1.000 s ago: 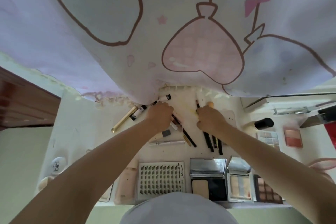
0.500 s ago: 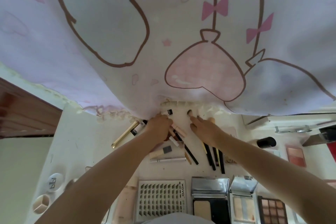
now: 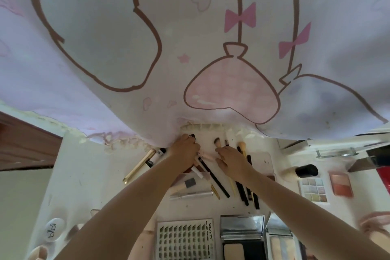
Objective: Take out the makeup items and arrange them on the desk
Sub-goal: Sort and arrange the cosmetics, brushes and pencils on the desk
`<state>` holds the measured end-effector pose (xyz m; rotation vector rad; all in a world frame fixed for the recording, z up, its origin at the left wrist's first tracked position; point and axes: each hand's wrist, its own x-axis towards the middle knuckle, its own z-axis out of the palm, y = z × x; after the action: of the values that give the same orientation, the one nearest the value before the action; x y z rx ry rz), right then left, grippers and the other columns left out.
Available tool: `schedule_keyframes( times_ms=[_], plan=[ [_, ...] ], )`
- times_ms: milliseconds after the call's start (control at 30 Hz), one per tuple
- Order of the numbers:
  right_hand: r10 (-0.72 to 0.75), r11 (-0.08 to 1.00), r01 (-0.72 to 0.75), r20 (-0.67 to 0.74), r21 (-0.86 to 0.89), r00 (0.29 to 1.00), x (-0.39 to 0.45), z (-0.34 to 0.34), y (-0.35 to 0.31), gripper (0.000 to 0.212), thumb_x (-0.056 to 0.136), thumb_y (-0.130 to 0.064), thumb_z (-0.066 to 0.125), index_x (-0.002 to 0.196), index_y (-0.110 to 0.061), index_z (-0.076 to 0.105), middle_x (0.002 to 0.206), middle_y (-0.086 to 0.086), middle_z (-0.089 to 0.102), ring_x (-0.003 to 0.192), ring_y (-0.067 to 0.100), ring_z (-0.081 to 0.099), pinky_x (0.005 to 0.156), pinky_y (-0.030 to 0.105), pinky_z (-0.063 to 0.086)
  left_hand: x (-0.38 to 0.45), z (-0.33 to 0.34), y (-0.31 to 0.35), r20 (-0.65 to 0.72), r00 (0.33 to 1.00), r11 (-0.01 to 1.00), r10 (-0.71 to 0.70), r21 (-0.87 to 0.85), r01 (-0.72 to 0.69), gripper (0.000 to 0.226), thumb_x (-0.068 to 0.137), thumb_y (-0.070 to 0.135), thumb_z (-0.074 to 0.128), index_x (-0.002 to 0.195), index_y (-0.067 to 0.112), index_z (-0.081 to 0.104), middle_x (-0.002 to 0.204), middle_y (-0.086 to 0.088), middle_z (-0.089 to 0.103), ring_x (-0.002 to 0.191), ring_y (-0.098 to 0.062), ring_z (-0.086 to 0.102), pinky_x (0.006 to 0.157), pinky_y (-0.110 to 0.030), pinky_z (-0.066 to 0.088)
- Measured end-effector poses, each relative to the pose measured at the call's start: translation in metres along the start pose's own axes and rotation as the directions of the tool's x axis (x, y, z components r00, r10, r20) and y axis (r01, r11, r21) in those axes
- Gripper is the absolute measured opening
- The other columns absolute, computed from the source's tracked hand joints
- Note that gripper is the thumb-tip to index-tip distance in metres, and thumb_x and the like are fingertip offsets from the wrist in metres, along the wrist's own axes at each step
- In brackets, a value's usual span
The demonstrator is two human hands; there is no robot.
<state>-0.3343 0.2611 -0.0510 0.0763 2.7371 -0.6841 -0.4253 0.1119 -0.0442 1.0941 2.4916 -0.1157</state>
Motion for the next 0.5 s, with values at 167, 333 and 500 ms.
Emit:
schedule_keyframes(
  times_ms=[167, 333, 500],
  plan=[
    [0.153, 0.944, -0.152, 0.021, 0.292, 0.988, 0.005, -0.017, -0.013, 0.031, 0.096, -0.021, 0.039, 0.114, -0.005, 0.057, 0.101, 0.010, 0.064, 0.093, 0.020, 0.059, 0.073, 0.016, 0.034, -0.009, -0.015, 0.001, -0.143, 0.986, 0.969, 0.080, -0.223, -0.110, 0.025, 0.093, 0.014, 0.040, 0.115, 0.011, 0.051, 0.117, -0.006, 0.053, 0.112, -0.021, 0.038, 0.085, -0.022, 0.028],
    [0.060, 0.877, -0.072, 0.042, 0.475, 0.997, -0.018, -0.059, -0.033, 0.021, 0.097, -0.023, 0.036, 0.092, -0.020, 0.056, 0.062, -0.010, 0.048, 0.052, 0.002, 0.043, 0.050, 0.007, 0.035, -0.047, -0.048, 0.002, -0.283, 0.959, 0.829, -0.027, -0.543, -0.137, 0.027, 0.096, 0.019, 0.039, 0.110, 0.004, 0.058, 0.108, -0.011, 0.060, 0.100, -0.022, 0.053, 0.080, -0.018, 0.035],
    [-0.161, 0.917, 0.211, -0.169, 0.339, 0.972, -0.052, -0.092, -0.063, 0.014, 0.095, -0.016, 0.039, 0.097, -0.022, 0.051, 0.065, -0.012, 0.045, 0.054, 0.002, 0.040, 0.053, 0.010, 0.037, -0.095, -0.074, 0.010, -0.333, 0.933, 0.683, -0.140, -0.714, -0.153, 0.021, 0.093, 0.017, 0.046, 0.100, 0.007, 0.064, 0.079, 0.000, 0.059, 0.063, -0.002, 0.050, 0.061, -0.004, 0.040]
  ],
)
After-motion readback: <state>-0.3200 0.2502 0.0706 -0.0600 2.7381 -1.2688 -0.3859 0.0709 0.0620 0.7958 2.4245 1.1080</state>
